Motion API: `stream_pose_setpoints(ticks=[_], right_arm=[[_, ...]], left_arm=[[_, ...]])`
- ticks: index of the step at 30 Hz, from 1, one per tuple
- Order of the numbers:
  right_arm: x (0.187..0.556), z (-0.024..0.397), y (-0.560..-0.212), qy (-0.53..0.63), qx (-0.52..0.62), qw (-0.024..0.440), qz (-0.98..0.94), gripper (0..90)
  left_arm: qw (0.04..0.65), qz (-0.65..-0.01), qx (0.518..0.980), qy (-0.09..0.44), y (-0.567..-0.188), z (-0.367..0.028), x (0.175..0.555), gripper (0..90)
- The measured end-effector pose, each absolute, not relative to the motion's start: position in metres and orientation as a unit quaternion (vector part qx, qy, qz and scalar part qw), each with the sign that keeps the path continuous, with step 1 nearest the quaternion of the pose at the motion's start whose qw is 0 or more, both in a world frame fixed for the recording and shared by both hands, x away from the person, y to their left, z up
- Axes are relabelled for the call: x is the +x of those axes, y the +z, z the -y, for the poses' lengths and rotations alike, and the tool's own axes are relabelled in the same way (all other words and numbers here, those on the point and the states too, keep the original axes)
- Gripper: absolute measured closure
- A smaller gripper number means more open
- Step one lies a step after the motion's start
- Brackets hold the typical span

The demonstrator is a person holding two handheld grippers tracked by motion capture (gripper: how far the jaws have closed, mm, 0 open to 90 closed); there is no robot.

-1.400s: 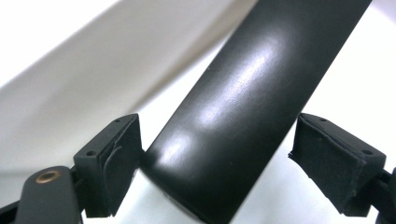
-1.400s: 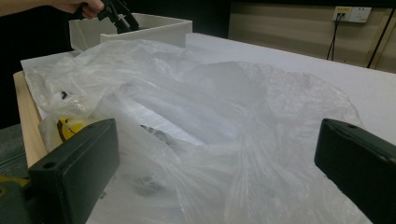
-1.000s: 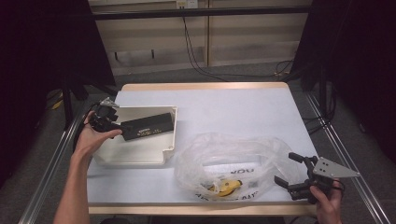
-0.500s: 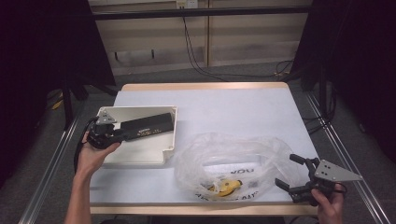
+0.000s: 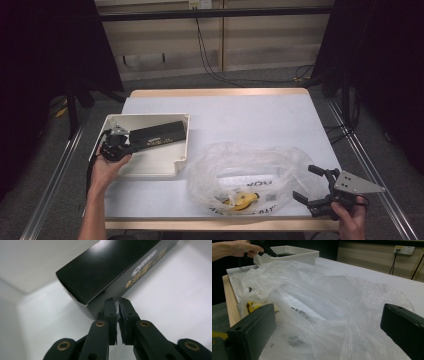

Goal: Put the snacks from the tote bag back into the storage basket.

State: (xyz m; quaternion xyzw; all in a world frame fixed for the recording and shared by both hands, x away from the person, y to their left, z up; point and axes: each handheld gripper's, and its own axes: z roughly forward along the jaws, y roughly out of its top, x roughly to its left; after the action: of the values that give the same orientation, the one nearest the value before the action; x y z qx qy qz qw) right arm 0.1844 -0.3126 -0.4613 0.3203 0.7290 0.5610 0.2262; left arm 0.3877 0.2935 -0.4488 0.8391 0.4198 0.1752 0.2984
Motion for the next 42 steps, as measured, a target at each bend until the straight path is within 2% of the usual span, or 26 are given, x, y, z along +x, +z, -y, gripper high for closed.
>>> stream_pose_setpoints(ticks=[12, 26, 29, 34, 42], right_arm=[[0.185, 0.313, -0.461, 0.56, 0.318, 0.228, -0.73, 0.0], [0.184, 0.316, -0.462, 0.56, 0.322, 0.232, -0.727, 0.0], [0.184, 0.316, -0.461, 0.558, 0.32, 0.228, -0.732, 0.0], [0.184, 0.317, -0.462, 0.558, 0.321, 0.231, -0.729, 0.0], [0.184, 0.316, -0.462, 0.557, 0.323, 0.228, -0.73, 0.0]], left_arm=[[0.3, -0.426, 0.837, 0.169, -0.455, -0.29, 0.395, 85.6], [0.313, -0.406, 0.844, 0.159, -0.456, -0.258, 0.407, 86.6], [0.331, -0.402, 0.841, 0.147, -0.457, -0.253, 0.411, 86.9], [0.314, -0.397, 0.848, 0.155, -0.46, -0.244, 0.417, 87.6], [0.328, -0.392, 0.845, 0.156, -0.46, -0.236, 0.422, 87.9]])
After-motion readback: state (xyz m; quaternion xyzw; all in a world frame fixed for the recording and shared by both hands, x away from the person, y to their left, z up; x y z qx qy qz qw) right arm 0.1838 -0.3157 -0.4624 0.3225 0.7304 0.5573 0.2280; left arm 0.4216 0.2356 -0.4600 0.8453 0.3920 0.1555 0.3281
